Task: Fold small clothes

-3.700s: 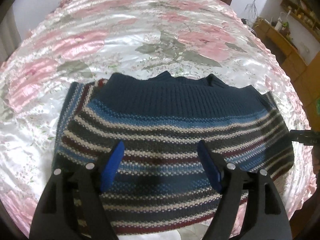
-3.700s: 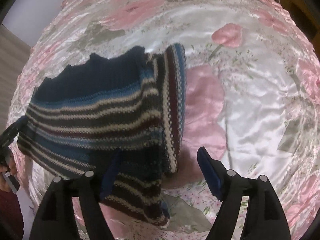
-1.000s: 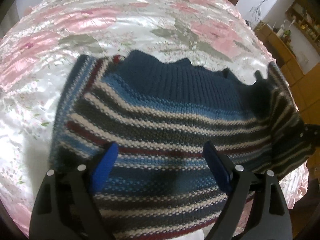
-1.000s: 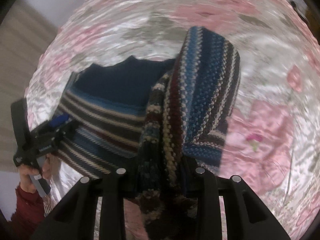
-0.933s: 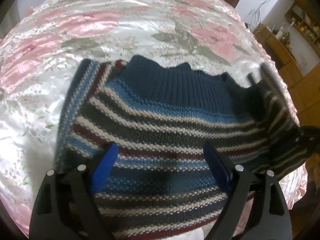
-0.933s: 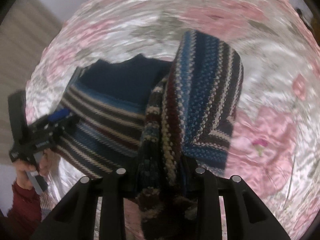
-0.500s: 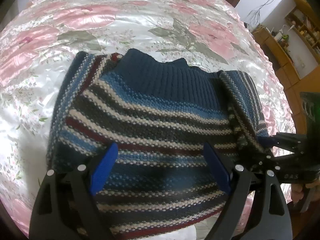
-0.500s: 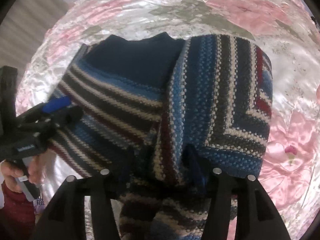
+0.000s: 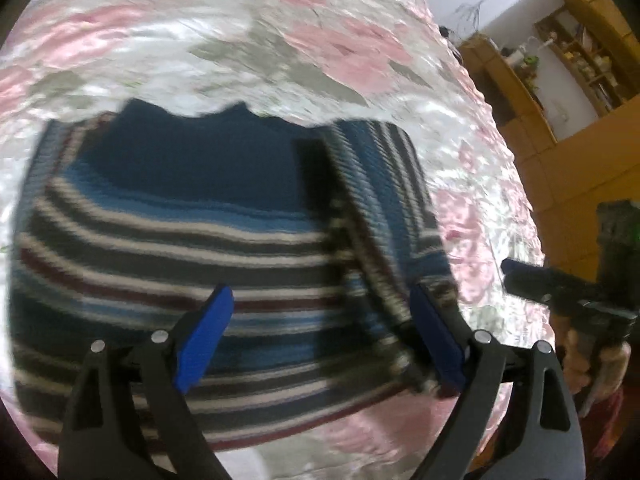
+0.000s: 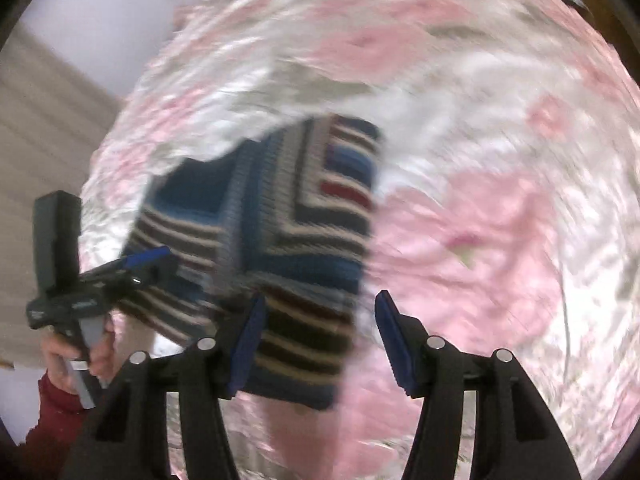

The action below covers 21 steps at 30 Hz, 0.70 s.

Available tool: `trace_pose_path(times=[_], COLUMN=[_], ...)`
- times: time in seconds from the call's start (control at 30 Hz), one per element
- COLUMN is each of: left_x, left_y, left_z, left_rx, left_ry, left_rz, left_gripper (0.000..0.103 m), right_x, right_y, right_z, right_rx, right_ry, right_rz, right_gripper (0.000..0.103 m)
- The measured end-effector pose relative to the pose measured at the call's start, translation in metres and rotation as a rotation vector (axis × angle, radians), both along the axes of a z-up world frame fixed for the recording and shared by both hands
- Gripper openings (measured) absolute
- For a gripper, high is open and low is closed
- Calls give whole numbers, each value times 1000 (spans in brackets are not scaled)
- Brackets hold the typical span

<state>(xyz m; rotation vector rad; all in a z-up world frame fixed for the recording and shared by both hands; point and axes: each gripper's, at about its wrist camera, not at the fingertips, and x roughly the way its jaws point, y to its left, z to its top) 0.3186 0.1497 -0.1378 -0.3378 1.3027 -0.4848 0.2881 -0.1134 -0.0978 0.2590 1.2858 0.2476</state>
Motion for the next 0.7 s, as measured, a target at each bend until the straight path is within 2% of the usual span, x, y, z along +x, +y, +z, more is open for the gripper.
trace_pose_path(times=[0.2, 0.3, 0.53, 0.57, 0.63, 0.7], left_x=[11, 16, 22, 22, 22, 23], left_y=[-28, -38, -58, -59, -61, -59], left_z=[-19, -22, -34, -33, -34, -37], left_rx=[-33, -76, -110, -110, -58, -40], left_ry=[71, 90, 129, 126, 119, 119], left_rz=[0, -9, 2, -2, 5, 22], left_gripper=[89, 89, 88, 84, 63, 49], right_x=[-17, -23, -27, -27, -29, -30], right_y=[-40, -54, -60, -60, -62, -62], right_z=[-34, -48, -73, -75, -80, -82], right_rx=[-35, 8, 55, 56, 61, 66], right_ry=[43, 66, 96, 99, 105, 107], right_rz=[-86, -108, -128, -128, -132, -135], right_gripper=[57, 57, 57, 57, 57, 57])
